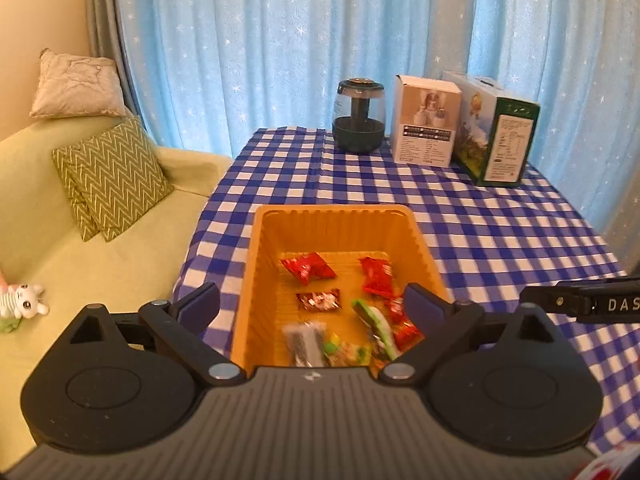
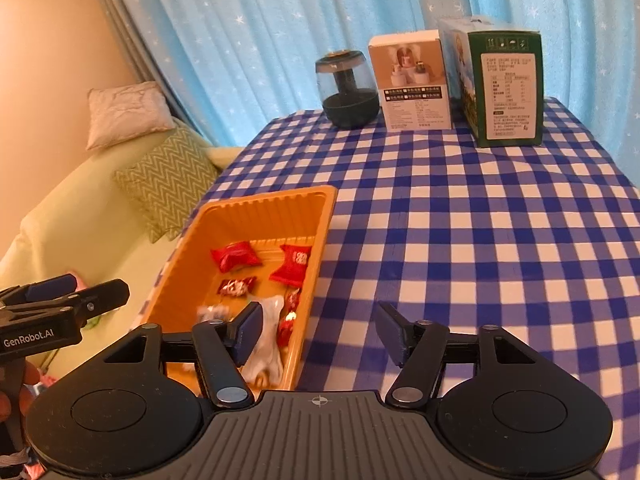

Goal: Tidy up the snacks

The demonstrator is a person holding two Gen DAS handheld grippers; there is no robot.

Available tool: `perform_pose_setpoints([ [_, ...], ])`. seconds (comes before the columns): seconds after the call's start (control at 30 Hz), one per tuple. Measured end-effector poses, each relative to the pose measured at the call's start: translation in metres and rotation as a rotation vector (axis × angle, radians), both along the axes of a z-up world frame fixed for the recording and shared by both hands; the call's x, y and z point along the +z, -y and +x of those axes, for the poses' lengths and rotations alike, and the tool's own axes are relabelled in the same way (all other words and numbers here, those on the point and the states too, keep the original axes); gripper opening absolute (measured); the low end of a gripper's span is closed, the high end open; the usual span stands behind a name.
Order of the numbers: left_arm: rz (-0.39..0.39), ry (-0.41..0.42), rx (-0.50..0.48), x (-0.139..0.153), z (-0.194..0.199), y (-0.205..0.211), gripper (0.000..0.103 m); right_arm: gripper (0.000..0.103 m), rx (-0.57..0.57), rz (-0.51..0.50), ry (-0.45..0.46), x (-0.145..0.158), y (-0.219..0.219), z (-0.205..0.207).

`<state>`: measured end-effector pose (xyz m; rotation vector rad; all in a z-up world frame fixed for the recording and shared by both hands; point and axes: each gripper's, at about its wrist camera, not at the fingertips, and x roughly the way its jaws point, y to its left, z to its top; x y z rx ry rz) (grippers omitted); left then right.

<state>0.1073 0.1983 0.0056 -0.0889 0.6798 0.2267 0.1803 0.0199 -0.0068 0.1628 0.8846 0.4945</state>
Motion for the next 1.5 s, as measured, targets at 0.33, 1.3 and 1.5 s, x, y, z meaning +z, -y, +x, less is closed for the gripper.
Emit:
perform_pose_setpoints([
  [0.33, -0.022, -0.009, 0.052, 0.028, -0.060, 0.043, 0.097, 0.078, 0.003, 0.002, 0.008, 0.026, 0.024, -0.052],
  [1.3, -0.054, 0.035, -0.044, 0.056, -0.179, 0.099, 0.101, 0.079, -0.095, -0.099, 0.123, 0.076, 0.054, -0.206],
  [1.5, -0.037, 0.037, -0.047, 0.056, -0.193, 0.111, 0.103, 0.079, -0.080, -0.099, 0.129, 0.079, 0.056, -0.226],
])
